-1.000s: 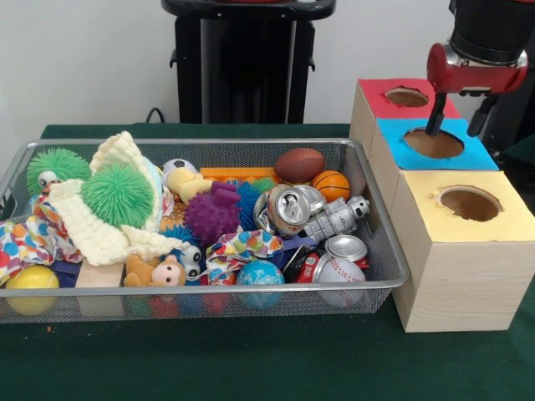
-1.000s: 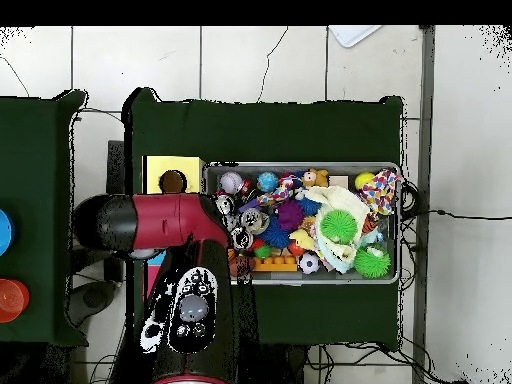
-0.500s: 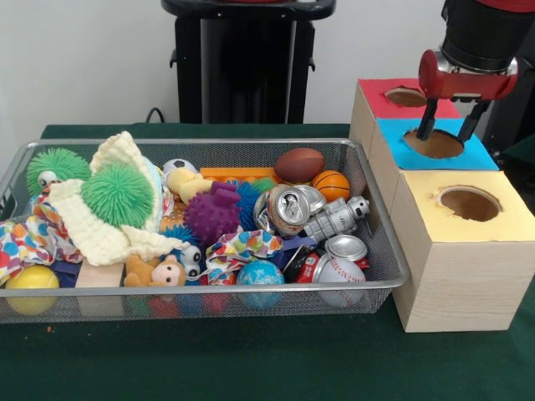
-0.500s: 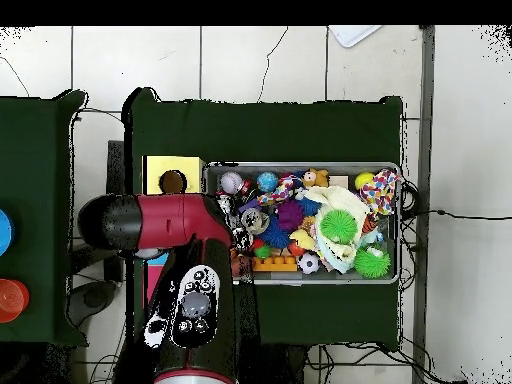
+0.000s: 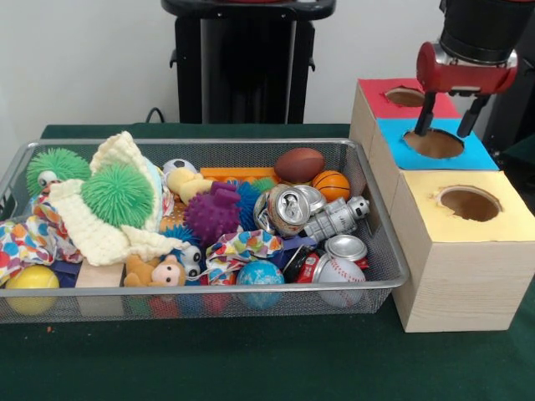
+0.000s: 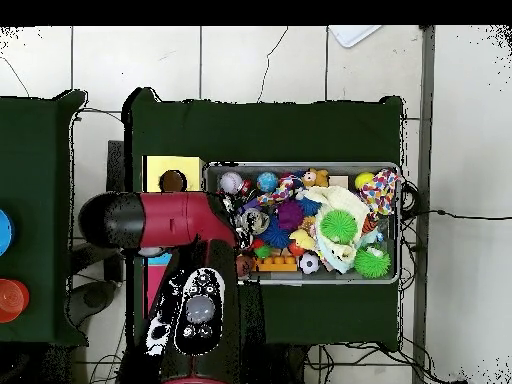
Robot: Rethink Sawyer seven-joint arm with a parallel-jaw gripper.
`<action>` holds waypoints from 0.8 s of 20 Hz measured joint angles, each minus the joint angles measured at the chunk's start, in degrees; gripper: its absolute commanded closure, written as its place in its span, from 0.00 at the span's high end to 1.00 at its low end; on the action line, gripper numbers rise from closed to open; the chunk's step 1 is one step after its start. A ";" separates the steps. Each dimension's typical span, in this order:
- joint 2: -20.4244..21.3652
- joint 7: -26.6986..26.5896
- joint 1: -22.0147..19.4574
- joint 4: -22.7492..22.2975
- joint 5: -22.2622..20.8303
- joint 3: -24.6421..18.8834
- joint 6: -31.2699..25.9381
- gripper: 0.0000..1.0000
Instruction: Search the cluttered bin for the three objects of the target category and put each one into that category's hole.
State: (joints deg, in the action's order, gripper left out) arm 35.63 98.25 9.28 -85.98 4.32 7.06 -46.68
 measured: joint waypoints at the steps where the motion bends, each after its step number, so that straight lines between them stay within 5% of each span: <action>1: 0.80 0.00 -0.74 0.01 -0.29 0.02 0.00 1.00; 16: 9.22 -0.09 -19.74 -0.41 -5.65 -2.43 -0.23 1.00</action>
State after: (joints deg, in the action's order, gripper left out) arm 44.85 98.16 -10.45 -86.40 -1.33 4.63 -46.91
